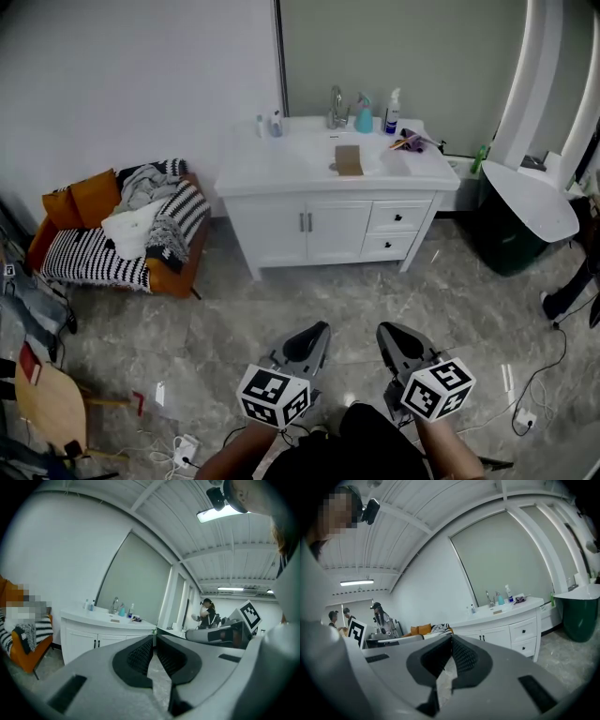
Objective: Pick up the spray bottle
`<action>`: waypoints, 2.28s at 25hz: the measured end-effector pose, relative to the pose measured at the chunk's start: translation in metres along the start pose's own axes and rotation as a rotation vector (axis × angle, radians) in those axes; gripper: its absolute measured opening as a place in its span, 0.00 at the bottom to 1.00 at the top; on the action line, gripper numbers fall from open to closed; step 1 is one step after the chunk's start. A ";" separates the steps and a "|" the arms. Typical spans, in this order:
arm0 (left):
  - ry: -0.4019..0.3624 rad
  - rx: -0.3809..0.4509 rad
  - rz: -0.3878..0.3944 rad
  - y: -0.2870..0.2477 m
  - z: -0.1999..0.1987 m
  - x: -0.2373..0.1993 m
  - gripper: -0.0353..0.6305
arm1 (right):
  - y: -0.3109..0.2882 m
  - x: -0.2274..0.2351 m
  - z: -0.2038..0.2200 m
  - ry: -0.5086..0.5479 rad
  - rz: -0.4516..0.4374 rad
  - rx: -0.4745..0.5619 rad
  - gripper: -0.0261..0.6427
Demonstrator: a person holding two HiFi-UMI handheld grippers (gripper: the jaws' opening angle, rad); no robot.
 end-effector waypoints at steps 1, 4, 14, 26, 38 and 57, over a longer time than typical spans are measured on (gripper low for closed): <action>-0.003 -0.004 0.004 -0.001 0.001 -0.001 0.09 | -0.001 0.001 0.001 -0.002 0.005 -0.002 0.05; -0.010 -0.018 0.011 -0.008 0.004 -0.002 0.09 | -0.004 0.008 0.004 -0.018 0.024 -0.014 0.05; -0.011 -0.028 -0.030 -0.071 -0.009 -0.027 0.09 | -0.045 0.064 -0.017 -0.015 0.012 -0.016 0.05; -0.002 -0.039 -0.033 -0.165 -0.021 -0.040 0.09 | -0.081 0.146 -0.045 -0.031 0.022 -0.019 0.05; 0.002 -0.052 -0.029 -0.244 -0.029 -0.041 0.09 | -0.100 0.213 -0.063 -0.021 0.018 -0.042 0.05; -0.005 -0.067 0.009 -0.323 -0.046 -0.079 0.09 | -0.151 0.265 -0.083 -0.043 0.057 -0.046 0.05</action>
Point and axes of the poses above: the fingertips, and each gripper's own axes: y backward along the fingers, x to its right, z out of its underside, the point moved 8 cm from there along y, backward along the fingers, and after that the axes turned 7 degrees about -z, right-handed, at the moved point
